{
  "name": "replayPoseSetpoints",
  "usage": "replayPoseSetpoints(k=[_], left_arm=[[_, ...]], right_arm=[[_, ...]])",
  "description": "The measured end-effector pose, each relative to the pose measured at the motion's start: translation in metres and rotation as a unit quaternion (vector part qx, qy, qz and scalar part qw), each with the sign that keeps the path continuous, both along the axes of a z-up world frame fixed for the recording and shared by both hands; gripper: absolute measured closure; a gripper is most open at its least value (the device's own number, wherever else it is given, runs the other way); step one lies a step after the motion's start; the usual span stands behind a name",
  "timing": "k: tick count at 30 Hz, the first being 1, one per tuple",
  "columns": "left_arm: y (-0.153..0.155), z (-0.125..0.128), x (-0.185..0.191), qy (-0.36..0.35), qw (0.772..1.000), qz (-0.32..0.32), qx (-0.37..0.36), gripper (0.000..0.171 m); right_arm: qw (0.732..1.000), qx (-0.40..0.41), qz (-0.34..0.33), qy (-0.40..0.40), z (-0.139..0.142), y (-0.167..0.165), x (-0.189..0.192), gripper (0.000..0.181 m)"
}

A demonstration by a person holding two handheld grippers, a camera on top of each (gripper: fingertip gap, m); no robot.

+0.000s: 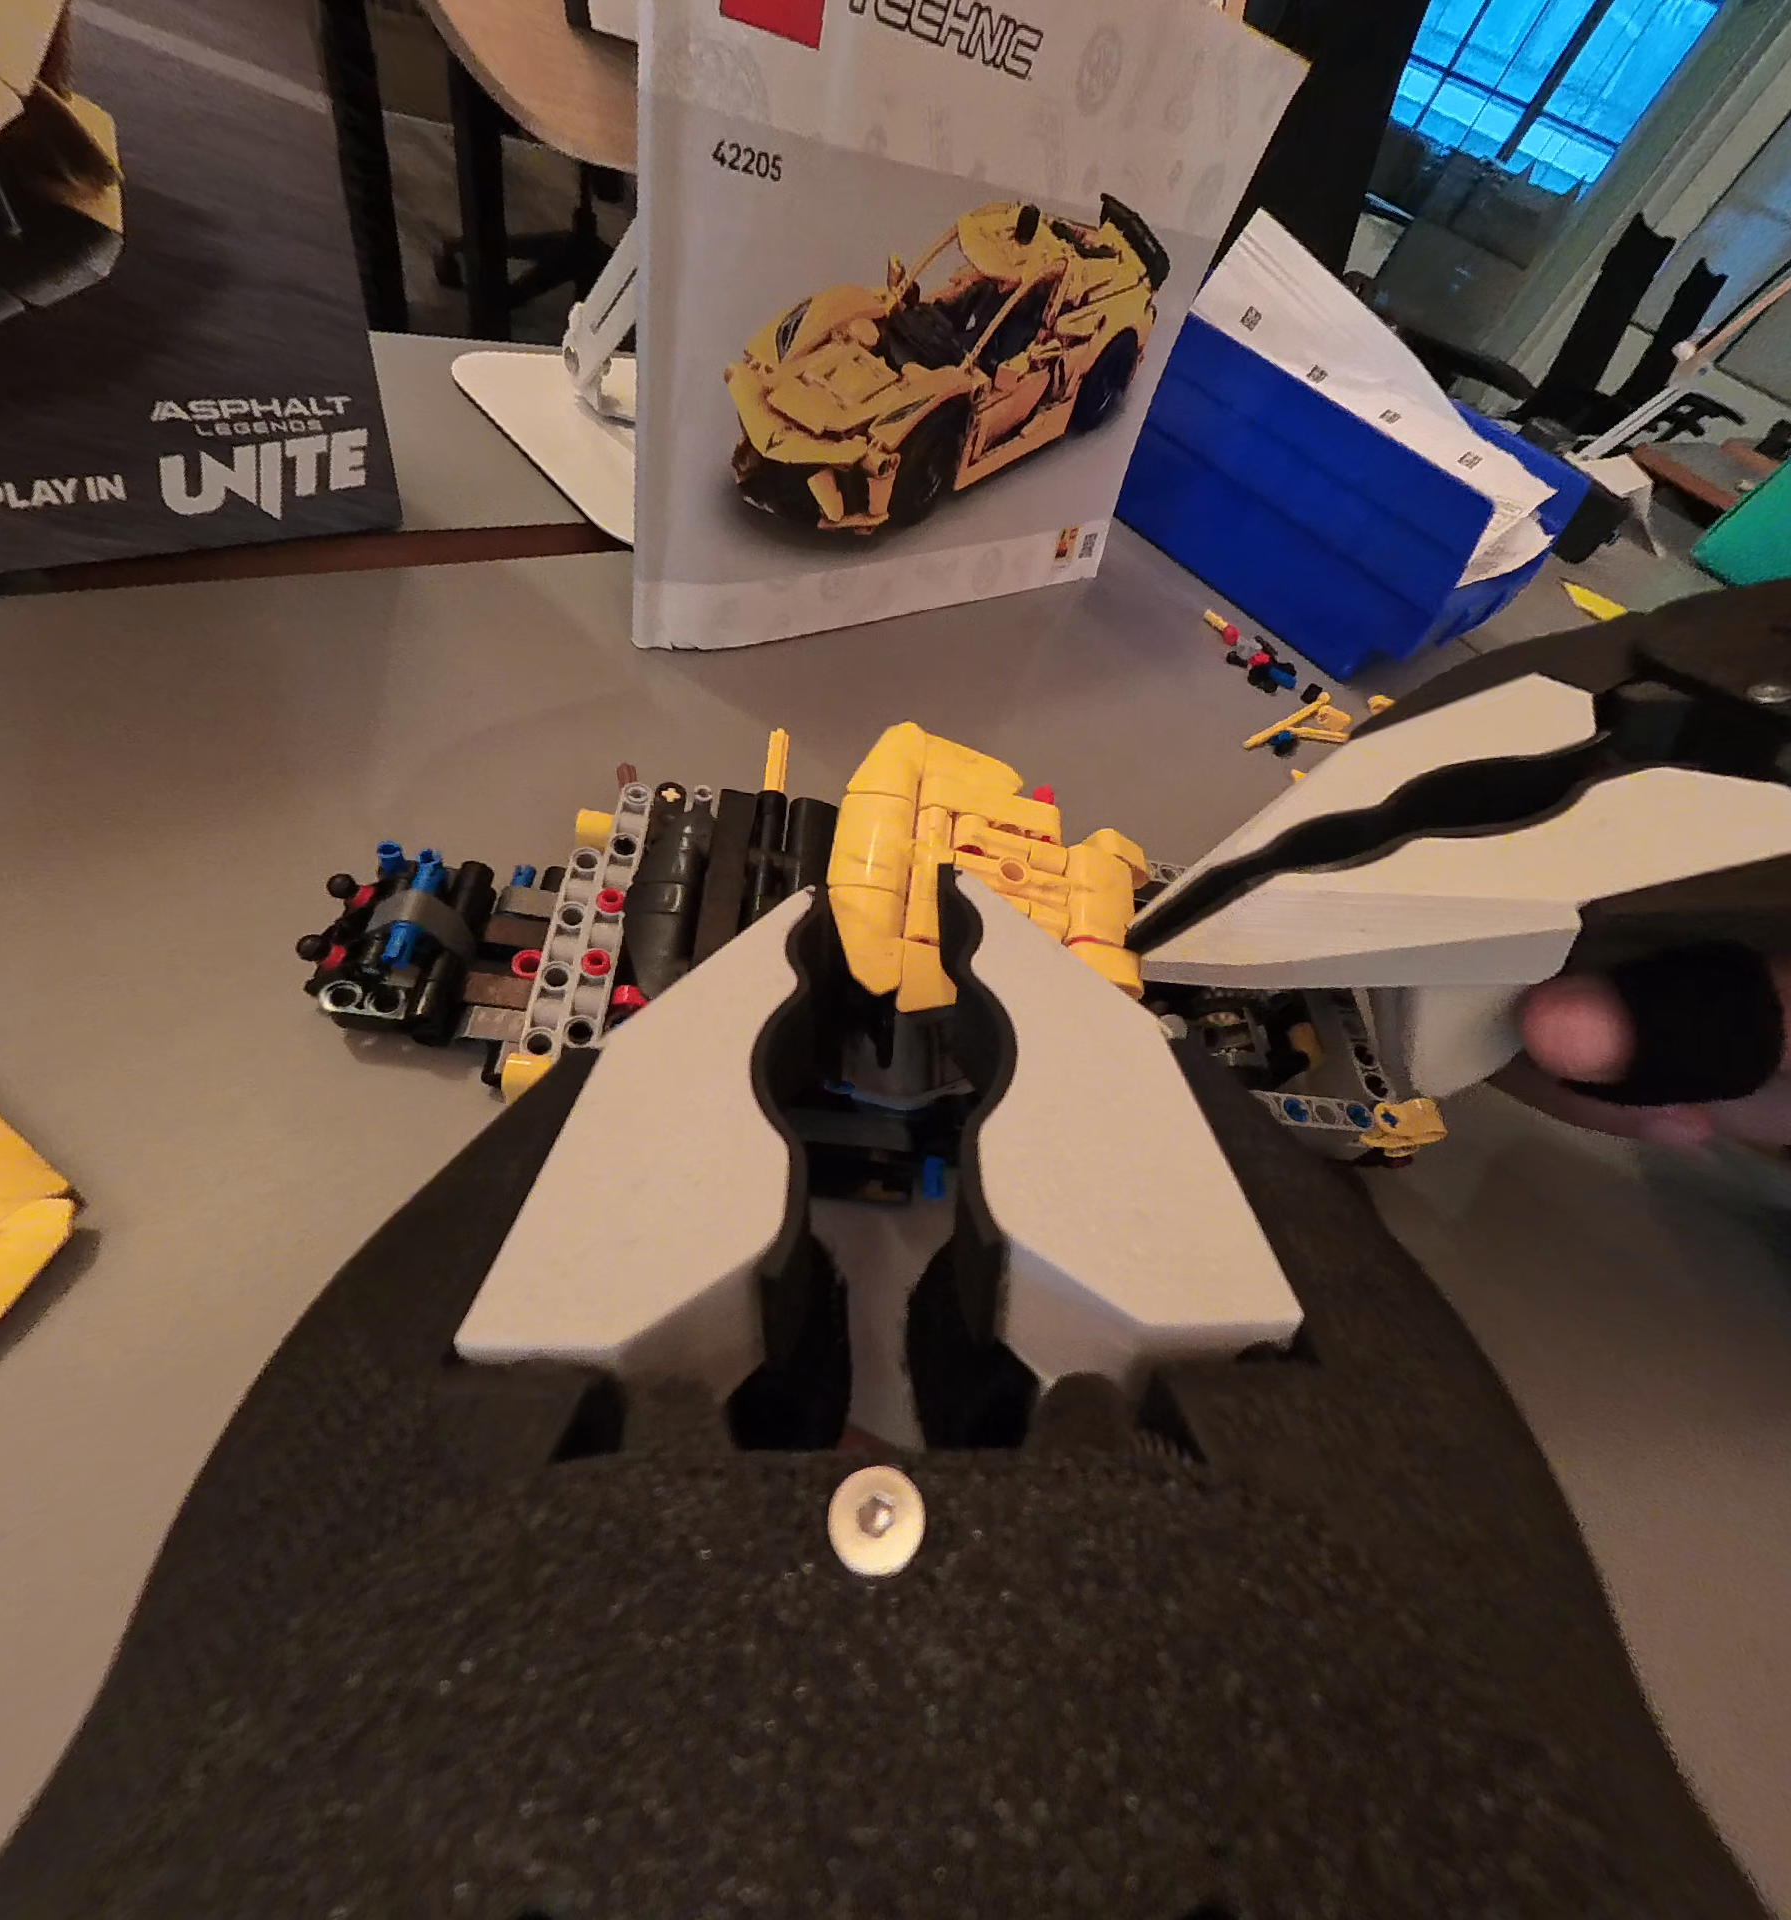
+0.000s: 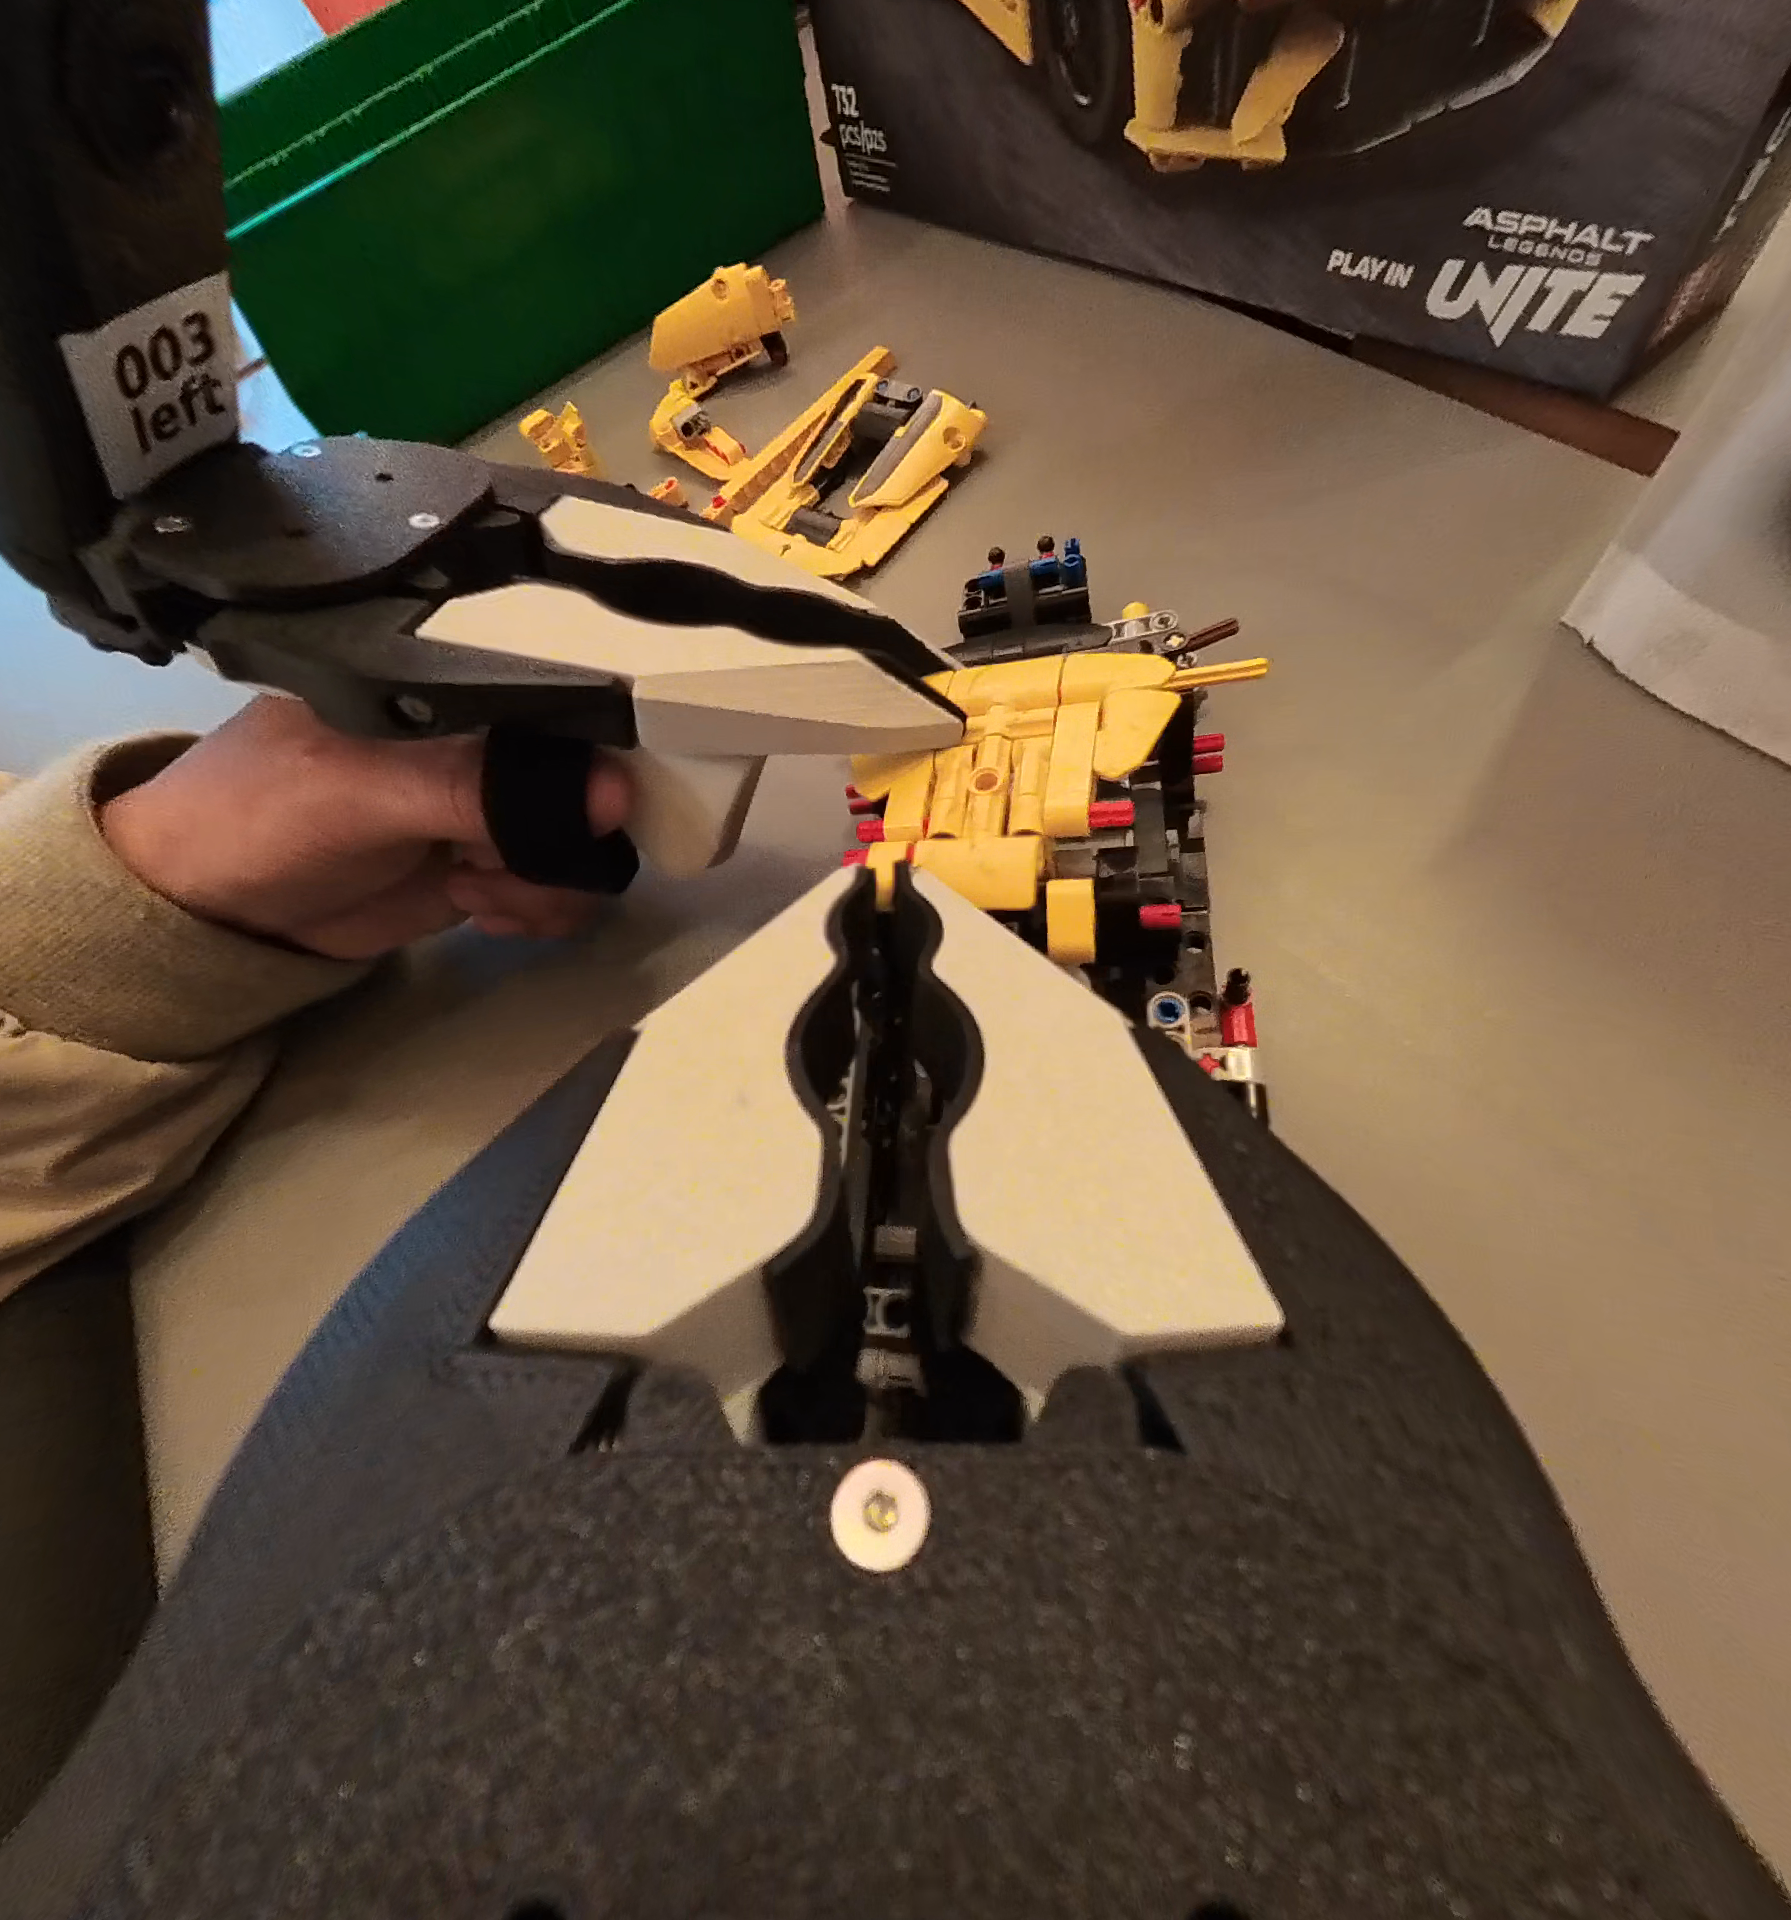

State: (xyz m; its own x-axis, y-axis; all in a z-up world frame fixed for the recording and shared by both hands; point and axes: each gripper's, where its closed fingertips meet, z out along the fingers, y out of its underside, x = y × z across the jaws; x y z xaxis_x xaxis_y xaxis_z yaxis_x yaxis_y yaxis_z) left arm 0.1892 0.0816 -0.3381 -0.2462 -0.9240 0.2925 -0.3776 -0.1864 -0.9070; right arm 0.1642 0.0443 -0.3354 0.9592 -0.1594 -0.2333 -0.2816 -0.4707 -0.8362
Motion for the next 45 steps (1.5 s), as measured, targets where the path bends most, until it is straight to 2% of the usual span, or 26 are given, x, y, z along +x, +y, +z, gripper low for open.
replayPoseSetpoints(k=[3, 5, 8, 13, 17, 21, 24, 26, 27, 30, 32, 35, 38, 42, 45], left_arm=[[0.001, 0.010, -0.006, -0.011, 0.999, -0.011, 0.030, 0.149], [-0.005, 0.022, -0.019, -0.038, 0.998, -0.034, 0.032, 0.149], [-0.026, 0.015, -0.034, -0.033, 0.992, -0.086, 0.082, 0.149], [-0.048, 0.005, -0.033, -0.020, 0.987, -0.115, 0.112, 0.152], [-0.042, 0.002, -0.028, -0.015, 0.988, -0.093, 0.120, 0.162], [-0.041, 0.002, -0.027, -0.018, 0.986, -0.089, 0.137, 0.164], [-0.029, 0.007, -0.028, -0.025, 0.985, -0.069, 0.155, 0.163], [-0.020, 0.008, -0.027, -0.021, 0.988, -0.055, 0.145, 0.152], [-0.016, 0.006, -0.026, -0.016, 0.988, -0.047, 0.145, 0.140], [-0.011, 0.004, -0.022, -0.017, 0.988, -0.042, 0.150, 0.127], [-0.013, 0.002, -0.019, -0.012, 0.988, -0.055, 0.142, 0.125], [-0.014, 0.001, -0.018, -0.013, 0.990, -0.070, 0.125, 0.123], [-0.013, 0.001, -0.016, -0.019, 0.990, -0.072, 0.117, 0.123], [-0.013, 0.000, -0.014, -0.023, 0.990, -0.068, 0.119, 0.124], [-0.014, -0.001, -0.012, -0.026, 0.989, -0.064, 0.127, 0.122]], right_arm=[[0.999, -0.010, 0.005, -0.039, -0.002, -0.003, 0.005, 0.177], [1.000, 0.006, 0.010, -0.015, -0.001, -0.004, 0.002, 0.175], [0.999, 0.025, 0.021, 0.017, 0.000, -0.005, 0.003, 0.173], [0.998, 0.030, 0.021, -0.049, 0.000, -0.011, 0.018, 0.151], [0.993, 0.016, 0.037, -0.110, -0.004, -0.010, 0.018, 0.137], [0.991, 0.006, 0.032, -0.134, -0.006, -0.007, 0.020, 0.138], [0.985, 0.007, 0.018, -0.169, 0.001, -0.008, 0.023, 0.145], [0.979, -0.001, 0.024, -0.201, 0.008, -0.010, 0.014, 0.150], [0.980, -0.011, 0.026, -0.198, 0.008, -0.009, 0.009, 0.147], [0.981, -0.031, 0.015, -0.193, -0.001, -0.008, 0.008, 0.142], [0.981, -0.041, 0.010, -0.189, -0.007, -0.009, 0.013, 0.137], [0.989, -0.009, 0.013, -0.147, -0.004, -0.007, 0.014, 0.132], [0.987, 0.001, 0.019, -0.157, -0.007, -0.005, 0.021, 0.121], [0.988, 0.013, 0.032, -0.152, -0.005, -0.002, 0.021, 0.130], [0.990, 0.015, 0.042, -0.133, -0.007, 0.002, 0.014, 0.130]])
